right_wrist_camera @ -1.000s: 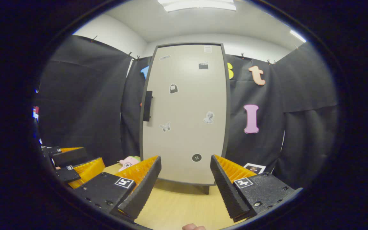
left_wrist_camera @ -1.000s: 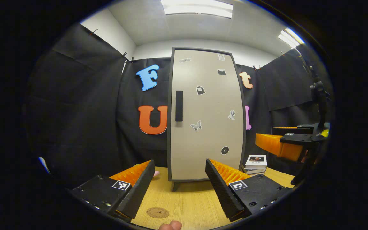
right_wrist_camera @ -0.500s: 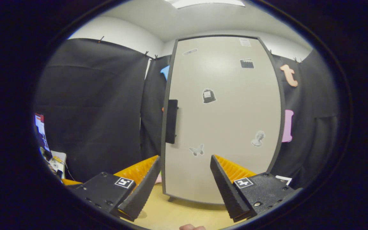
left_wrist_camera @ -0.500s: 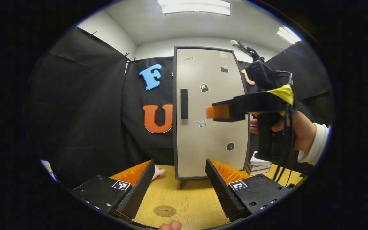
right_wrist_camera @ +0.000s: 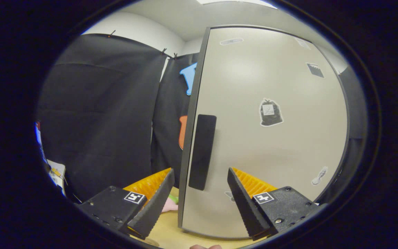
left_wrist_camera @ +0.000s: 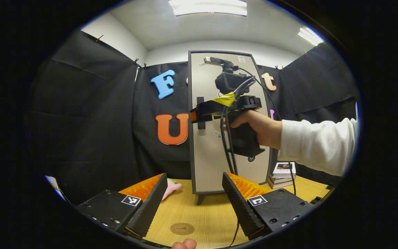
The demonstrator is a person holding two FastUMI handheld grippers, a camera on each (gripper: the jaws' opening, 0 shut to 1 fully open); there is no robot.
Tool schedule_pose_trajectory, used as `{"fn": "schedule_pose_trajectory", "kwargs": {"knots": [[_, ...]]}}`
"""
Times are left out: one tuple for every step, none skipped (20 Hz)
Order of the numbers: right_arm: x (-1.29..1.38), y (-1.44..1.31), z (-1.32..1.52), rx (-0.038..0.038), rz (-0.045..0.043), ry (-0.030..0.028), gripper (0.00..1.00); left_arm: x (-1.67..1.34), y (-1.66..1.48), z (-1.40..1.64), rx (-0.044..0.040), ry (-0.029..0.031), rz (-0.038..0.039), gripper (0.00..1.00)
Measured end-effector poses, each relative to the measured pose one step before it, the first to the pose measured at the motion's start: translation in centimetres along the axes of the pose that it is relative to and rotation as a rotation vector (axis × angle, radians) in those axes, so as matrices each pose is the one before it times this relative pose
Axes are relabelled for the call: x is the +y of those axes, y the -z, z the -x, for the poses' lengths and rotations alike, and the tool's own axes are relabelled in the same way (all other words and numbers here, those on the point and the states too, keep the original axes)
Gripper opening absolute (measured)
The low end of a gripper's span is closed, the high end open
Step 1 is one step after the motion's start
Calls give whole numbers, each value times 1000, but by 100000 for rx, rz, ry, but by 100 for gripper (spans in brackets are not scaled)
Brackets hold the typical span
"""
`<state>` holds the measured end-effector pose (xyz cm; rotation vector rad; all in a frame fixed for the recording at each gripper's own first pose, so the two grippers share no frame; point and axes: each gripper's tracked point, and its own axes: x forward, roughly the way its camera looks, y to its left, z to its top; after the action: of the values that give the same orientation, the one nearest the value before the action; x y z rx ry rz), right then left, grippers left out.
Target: Open the cabinet door with the right hand, grasp the bottle in the cabinet with the left hand and place it on the coaster, then close the cabinet door with the right hand.
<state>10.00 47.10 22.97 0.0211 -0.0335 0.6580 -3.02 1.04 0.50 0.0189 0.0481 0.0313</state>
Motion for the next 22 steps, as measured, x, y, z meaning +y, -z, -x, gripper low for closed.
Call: {"fn": "schedule_pose_trajectory", "kwargs": {"knots": [[106,-115,-783,633,-1685,184,99,27,-67,-25,-105,-321,7,96],[100,-61,-541,628,-1674,490,99,12,22,-121,-115,-385,-179,96],[99,37,-528,883,-1337,574,99,82,162,-73,157,-456,-272,96],[-68,19,-380,439,-1141,753,98,174,97,-45,160,-519,-122,96],[-67,-133,-334,-140,-1093,684,96,163,87,-59,-73,-372,89,96],[19,-5,-291,19,-856,245,94,386,-167,33,-142,-412,241,96],[-35,-61,-138,-74,-1015,585,93,514,-148,-128,-159,-281,303,96],[102,-216,-188,-624,-636,102,89,246,-95,-191,-142,-333,207,96],[-1,-163,-126,-224,537,809,86,157,3,-116,53,-258,182,96],[-121,68,-139,257,1214,1107,77,58,119,-92,172,-29,134,96],[72,38,-126,198,1114,400,72,111,143,-37,102,-230,64,96],[291,205,-180,1004,894,-493,66,145,-22,49,14,-199,84,96],[3,45,-210,-20,136,1230,64,136,-88,-71,-197,-219,120,96],[-475,10,141,157,121,2917,56,-24,-14,-5,-215,-256,20,96],[-284,-93,-61,-625,-684,1990,49,88,56,11,-34,-378,49,96],[-194,128,75,-173,-406,1028,39,89,7,7,50,-283,190,96],[73,-124,-106,137,-2134,-864,37,48,16,25,50,-256,296,96],[77,37,56,-186,-2274,-1227,30,60,-37,-33,17,-279,352,96],[9,-9,-74,90,-625,-765,28,18,21,18,53,-181,264,96],[-39,1,55,568,1168,380,24,47,-9,62,66,-240,338,96],[-127,54,25,405,1415,622,23,1,18,56,113,-67,152,96],[81,59,-40,122,-30,-67,23,59,-14,15,-52,-74,-19,96]]}}
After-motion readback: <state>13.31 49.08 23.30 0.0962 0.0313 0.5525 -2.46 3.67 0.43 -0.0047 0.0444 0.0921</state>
